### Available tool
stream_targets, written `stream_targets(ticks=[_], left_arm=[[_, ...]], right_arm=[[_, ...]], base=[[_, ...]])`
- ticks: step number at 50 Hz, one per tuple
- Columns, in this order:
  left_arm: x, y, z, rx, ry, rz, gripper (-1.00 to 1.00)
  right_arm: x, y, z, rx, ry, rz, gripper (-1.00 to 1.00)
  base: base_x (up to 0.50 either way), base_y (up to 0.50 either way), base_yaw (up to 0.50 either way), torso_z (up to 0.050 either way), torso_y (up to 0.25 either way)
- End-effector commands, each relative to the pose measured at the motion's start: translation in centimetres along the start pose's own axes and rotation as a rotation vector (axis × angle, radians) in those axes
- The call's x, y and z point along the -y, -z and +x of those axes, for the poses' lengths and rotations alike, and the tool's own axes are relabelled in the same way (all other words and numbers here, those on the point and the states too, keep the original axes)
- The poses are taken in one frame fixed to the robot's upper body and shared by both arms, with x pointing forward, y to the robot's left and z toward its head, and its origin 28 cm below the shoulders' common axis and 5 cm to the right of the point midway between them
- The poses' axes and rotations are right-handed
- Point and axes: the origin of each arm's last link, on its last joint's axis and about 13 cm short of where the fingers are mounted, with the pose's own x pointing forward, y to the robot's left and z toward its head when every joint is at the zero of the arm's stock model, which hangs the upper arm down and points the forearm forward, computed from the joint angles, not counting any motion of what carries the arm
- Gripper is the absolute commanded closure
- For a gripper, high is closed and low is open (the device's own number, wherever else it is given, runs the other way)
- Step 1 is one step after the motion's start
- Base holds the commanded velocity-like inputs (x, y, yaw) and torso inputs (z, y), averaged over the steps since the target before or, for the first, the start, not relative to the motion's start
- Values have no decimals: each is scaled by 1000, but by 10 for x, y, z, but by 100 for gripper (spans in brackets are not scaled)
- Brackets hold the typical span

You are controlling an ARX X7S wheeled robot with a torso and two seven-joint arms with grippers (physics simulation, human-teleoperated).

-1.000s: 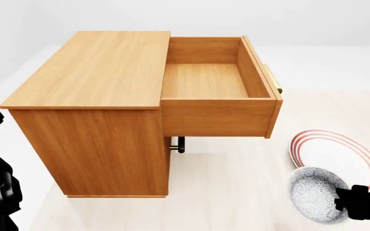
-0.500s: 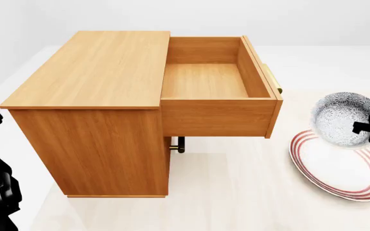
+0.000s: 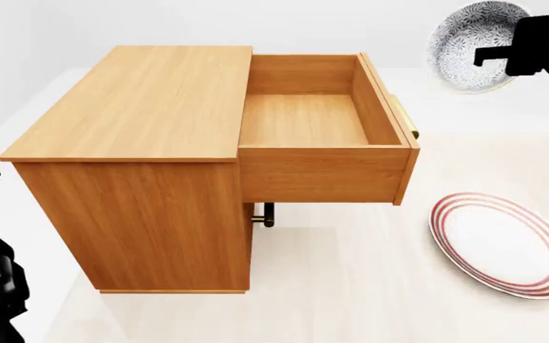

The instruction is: Open the top drawer of the cabinet and put the bowl in it.

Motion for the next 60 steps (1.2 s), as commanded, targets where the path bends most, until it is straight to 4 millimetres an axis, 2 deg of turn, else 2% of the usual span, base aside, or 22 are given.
stream_targets(ticks=[1,9,25,36,45,60], left_arm=[[-1,-2,1,0,-3,-5,-100],[-2,-2,1,0,-1,-9,-100],[-5,0,2,-7,-8,-16,-100],[-6,0,2,-12,-10,-19,-100],[-6,1,2,-12,-11,-17,-100],[-8,2,2,-15,-18,-14,-100]], right_arm=[[-41,-69,7,127,-72,-155,100],[-69,-93,14,147,-155,-220,100],[-117,-100,31,31,-301,-314,100],[-138,-79,39,-100,-377,-288,100],[-144,-55,43,-249,-440,-227,100],[-148,-39,45,-326,-486,-139,100]], base=[[0,0,0,0,0],[0,0,0,0,0],[0,0,0,0,1],[0,0,0,0,0],[0,0,0,0,0],[0,0,0,0,1]])
